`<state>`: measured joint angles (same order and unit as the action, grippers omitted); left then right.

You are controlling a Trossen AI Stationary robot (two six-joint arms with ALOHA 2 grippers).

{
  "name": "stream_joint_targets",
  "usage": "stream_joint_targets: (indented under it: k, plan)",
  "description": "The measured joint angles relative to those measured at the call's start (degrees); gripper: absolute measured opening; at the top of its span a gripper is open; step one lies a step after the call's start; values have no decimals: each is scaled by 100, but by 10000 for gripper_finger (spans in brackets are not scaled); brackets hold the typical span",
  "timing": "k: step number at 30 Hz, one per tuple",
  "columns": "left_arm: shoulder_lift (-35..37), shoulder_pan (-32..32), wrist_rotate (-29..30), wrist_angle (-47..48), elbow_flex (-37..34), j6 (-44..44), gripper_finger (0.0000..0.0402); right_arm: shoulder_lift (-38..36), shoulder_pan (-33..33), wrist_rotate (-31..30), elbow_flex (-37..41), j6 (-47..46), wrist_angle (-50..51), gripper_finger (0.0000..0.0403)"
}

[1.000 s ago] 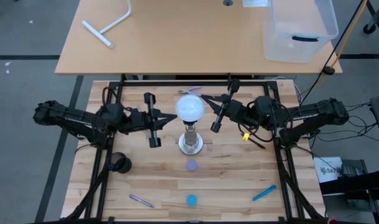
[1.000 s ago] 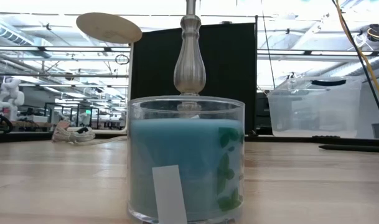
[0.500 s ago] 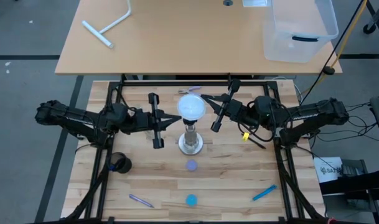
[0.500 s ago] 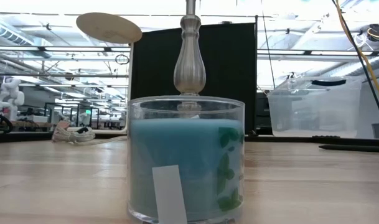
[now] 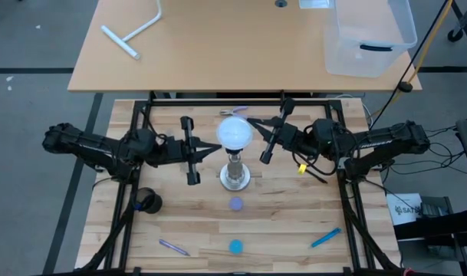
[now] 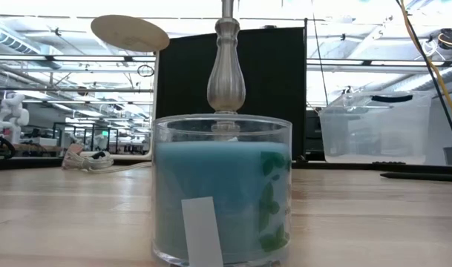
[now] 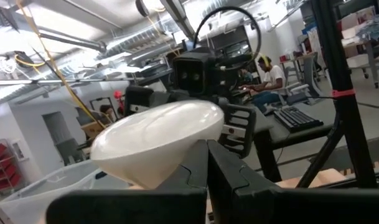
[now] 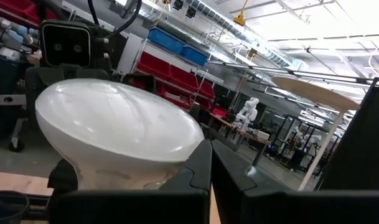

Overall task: Screw lightbulb
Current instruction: Insert the lightbulb into the silver lamp socket

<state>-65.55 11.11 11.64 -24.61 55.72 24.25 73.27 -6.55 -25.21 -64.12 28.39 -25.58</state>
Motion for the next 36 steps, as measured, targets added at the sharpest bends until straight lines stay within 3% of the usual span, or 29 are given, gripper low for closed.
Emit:
stream_joint_targets:
  k: [36]
  plan:
    - [123,-98,271,22,9,26,0,3,-148,-211,2,80,47,0]
